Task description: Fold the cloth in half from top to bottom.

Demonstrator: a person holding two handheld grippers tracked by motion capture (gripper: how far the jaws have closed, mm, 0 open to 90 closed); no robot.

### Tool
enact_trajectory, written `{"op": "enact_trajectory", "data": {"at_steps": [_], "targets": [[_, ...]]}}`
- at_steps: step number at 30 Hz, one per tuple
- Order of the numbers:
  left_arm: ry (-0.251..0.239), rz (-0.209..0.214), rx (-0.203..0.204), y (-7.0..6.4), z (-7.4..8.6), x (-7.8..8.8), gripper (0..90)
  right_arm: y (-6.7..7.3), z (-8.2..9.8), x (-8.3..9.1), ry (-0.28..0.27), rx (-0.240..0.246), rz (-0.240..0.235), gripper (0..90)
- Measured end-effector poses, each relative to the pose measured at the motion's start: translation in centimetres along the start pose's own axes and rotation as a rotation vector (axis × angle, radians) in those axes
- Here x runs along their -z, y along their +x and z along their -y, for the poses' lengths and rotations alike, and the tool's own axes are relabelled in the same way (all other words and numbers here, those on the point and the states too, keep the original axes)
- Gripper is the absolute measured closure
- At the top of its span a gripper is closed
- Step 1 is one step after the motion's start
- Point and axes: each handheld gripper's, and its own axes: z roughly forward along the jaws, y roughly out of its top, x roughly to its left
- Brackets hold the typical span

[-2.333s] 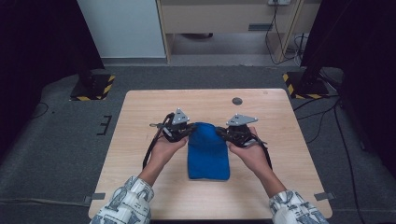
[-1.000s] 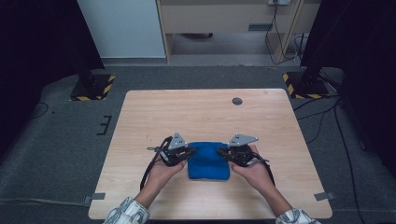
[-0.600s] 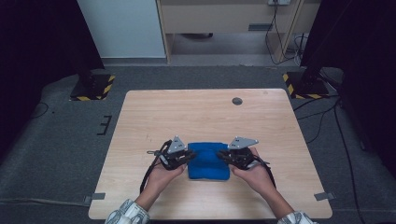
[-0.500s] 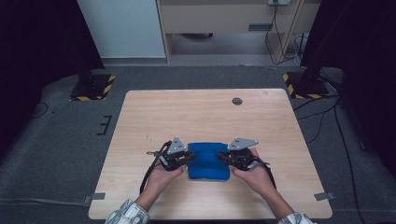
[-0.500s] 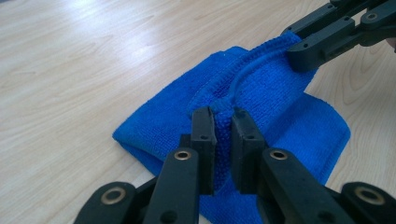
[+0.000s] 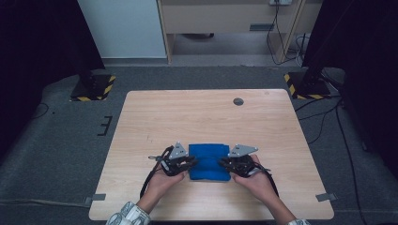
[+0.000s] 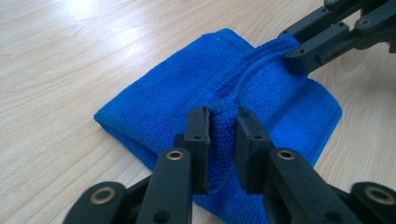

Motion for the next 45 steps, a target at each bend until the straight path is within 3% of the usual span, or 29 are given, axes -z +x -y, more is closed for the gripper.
{"op": "enact_trajectory", "data": {"at_steps": [10,20,34,45], "targets": [[0.023,-0.003,-0.007,-0.3,0.6,0.0,69.3,0.3,0.7,0.2,0.016,-0.011,-0.013,73.7],[0.03,-0.01,-0.013,-0.7,1.3,0.2,56.9,0.3,1.3,0.6,0.029,-0.028,-0.012,65.3],[0.023,0.023,-0.021,-1.7,1.7,1.1,54.5,0.6,2.0,1.8,0.042,-0.054,-0.012,53.0],[-0.001,0.037,-0.006,-2.0,1.8,2.2,54.5,1.0,1.4,2.6,0.025,-0.069,-0.011,48.7]]}}
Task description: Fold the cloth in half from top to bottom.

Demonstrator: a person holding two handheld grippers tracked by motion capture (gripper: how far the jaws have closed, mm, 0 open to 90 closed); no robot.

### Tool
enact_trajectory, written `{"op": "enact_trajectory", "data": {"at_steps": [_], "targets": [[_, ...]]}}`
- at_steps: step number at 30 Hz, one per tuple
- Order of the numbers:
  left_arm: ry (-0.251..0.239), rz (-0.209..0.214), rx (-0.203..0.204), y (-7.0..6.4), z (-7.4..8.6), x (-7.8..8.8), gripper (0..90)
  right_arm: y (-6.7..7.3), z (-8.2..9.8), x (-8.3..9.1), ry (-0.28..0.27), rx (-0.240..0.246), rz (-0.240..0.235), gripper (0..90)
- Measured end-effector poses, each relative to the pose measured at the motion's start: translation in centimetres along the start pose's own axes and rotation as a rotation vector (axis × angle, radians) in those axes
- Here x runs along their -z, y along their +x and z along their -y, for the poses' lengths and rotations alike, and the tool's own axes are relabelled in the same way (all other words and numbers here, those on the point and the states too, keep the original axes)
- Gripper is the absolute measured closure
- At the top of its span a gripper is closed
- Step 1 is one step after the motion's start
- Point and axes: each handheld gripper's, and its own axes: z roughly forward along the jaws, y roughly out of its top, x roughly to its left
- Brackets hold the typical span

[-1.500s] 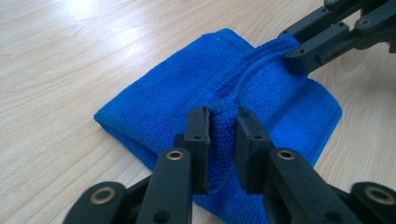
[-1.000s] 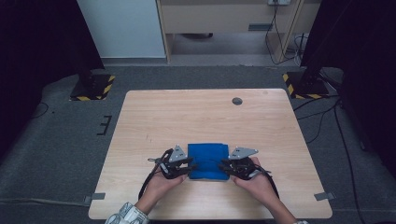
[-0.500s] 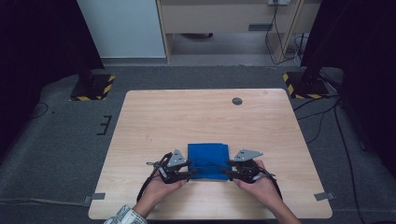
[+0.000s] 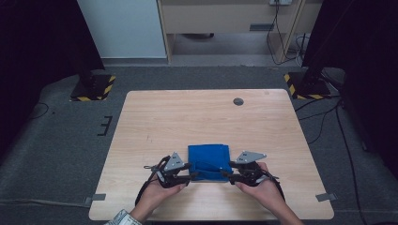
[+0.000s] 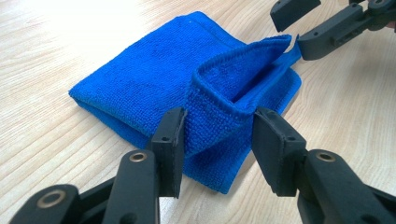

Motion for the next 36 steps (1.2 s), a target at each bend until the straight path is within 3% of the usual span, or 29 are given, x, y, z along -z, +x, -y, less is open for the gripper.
{"op": "enact_trajectory", "data": {"at_steps": [10,17,20,28,36], "targets": [[-0.004,-0.008,-0.022,0.1,0.2,-0.5,54.1,0.1,-0.3,-0.2,0.001,0.003,0.0,47.1],[0.03,0.009,-0.028,0.0,0.4,-1.2,59.1,0.3,-0.9,-0.6,-0.012,-0.005,-0.012,47.3],[0.022,0.02,-0.017,-0.1,0.5,-0.7,54.7,0.3,-1.4,-0.7,-0.019,-0.003,-0.001,47.9],[-0.038,0.035,0.027,-0.1,0.1,-0.3,31.8,-0.3,-1.9,-2.4,0.016,-0.021,0.048,48.7],[-0.086,-0.019,0.073,1.2,-0.3,-0.2,28.9,-0.6,-0.9,-2.8,0.049,-0.027,0.064,47.9]]}}
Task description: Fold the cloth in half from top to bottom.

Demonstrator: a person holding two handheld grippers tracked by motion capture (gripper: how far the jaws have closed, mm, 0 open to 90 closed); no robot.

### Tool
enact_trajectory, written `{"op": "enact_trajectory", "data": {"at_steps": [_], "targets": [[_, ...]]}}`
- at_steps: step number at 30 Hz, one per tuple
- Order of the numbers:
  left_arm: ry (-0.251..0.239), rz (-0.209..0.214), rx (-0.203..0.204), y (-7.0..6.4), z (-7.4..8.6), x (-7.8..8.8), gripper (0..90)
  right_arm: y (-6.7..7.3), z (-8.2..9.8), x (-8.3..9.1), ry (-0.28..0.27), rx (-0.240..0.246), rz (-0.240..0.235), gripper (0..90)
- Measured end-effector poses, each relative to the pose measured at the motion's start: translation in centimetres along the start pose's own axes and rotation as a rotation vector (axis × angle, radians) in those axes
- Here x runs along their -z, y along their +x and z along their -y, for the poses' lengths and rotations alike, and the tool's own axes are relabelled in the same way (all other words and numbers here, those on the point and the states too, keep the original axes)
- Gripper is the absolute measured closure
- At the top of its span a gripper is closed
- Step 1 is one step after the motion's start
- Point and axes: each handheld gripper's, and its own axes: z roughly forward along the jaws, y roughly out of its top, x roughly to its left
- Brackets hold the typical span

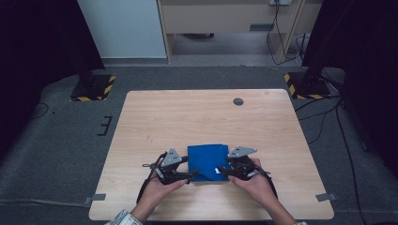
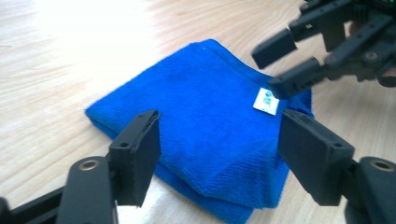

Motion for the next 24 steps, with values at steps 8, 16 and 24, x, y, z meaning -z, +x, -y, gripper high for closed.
{"op": "enact_trajectory", "data": {"at_steps": [8,16,24], "targets": [[0.029,-0.027,-0.002,0.4,0.3,-0.2,25.8,-0.3,0.8,0.6,0.011,0.008,0.013,43.7],[0.017,-0.047,-0.006,0.8,-0.2,0.4,22.0,-1.0,0.8,1.3,-0.018,0.006,0.004,34.6],[0.032,-0.068,0.028,1.7,-0.4,0.5,11.0,-1.7,0.3,0.8,-0.036,-0.026,0.014,17.7]]}}
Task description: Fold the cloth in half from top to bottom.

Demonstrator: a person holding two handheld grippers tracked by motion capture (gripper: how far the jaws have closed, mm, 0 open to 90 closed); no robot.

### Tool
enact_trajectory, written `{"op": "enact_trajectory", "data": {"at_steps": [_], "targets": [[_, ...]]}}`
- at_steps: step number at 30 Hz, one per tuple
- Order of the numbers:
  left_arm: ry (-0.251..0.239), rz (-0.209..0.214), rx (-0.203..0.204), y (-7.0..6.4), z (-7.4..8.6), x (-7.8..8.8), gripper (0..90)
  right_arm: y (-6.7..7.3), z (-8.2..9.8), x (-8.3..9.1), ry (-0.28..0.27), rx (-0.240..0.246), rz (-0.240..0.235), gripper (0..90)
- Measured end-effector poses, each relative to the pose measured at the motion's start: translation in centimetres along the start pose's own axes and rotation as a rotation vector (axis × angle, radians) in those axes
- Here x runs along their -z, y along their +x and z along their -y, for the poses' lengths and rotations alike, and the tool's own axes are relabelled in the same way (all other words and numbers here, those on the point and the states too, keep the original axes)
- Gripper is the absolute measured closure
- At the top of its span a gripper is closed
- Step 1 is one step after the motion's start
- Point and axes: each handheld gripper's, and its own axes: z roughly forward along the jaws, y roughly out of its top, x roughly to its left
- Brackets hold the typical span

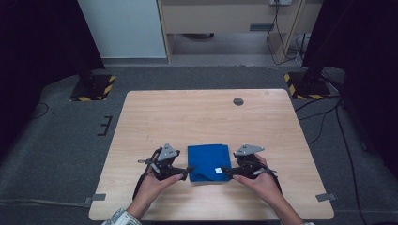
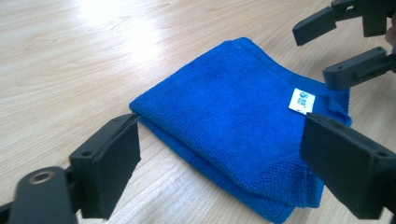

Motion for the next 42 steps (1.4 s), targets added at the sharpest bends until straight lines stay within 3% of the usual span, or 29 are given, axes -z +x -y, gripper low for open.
{"op": "enact_trajectory", "data": {"at_steps": [11,34,42], "targets": [[0.005,-0.007,-0.001,0.4,-0.1,0.3,6.6,-0.3,-1.3,0.6,-0.043,0.007,0.019,9.2],[0.043,-0.059,0.047,3.0,0.8,1.6,5.8,-4.5,-0.1,4.2,-0.088,-0.072,0.109,8.7],[0.066,-0.084,0.065,4.4,1.4,2.2,5.7,-5.9,0.5,5.5,-0.102,-0.1,0.144,8.6]]}}
